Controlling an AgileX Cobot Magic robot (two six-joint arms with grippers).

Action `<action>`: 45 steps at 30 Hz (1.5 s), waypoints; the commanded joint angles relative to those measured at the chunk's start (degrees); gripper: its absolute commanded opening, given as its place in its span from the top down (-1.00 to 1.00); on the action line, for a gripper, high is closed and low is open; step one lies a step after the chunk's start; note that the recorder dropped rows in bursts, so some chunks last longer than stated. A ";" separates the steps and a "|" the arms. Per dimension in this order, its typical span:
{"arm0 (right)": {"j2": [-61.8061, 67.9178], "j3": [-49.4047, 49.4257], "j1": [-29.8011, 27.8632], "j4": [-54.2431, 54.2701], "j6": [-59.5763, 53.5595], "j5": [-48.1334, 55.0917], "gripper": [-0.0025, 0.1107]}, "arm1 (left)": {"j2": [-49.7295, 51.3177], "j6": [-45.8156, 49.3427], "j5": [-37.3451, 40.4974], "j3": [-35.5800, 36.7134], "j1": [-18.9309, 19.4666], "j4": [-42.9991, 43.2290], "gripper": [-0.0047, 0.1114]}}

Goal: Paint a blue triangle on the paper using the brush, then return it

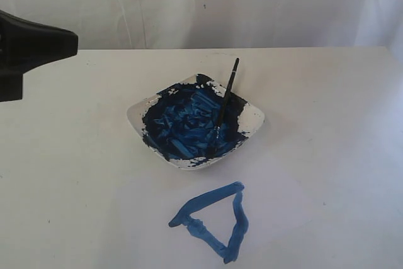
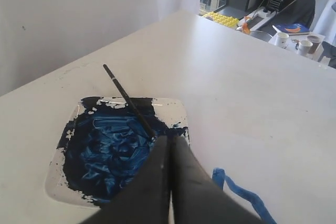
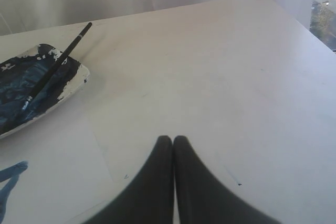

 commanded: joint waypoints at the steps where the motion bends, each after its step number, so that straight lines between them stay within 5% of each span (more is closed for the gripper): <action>1: -0.36 0.31 0.40 0.32 -0.25 -0.79 0.96 | -0.99 -0.61 1.62 0.19 -0.05 -0.58 0.92; 12: -0.36 0.31 0.40 0.32 -0.25 -0.79 0.96 | -21.18 -3.44 -12.82 15.75 -0.05 1.02 0.92; 19: -0.36 0.31 0.40 0.32 -0.25 -0.79 0.96 | -32.63 -3.56 -14.62 27.01 -0.05 1.02 0.92; 34: -0.36 0.31 0.40 0.32 -0.25 -0.79 0.96 | -33.36 -3.85 -14.71 29.56 -0.05 -1.10 0.92; 45: -0.36 0.31 0.40 0.32 -0.25 -0.79 0.96 | -39.24 -7.57 -18.39 33.07 -0.05 7.18 0.92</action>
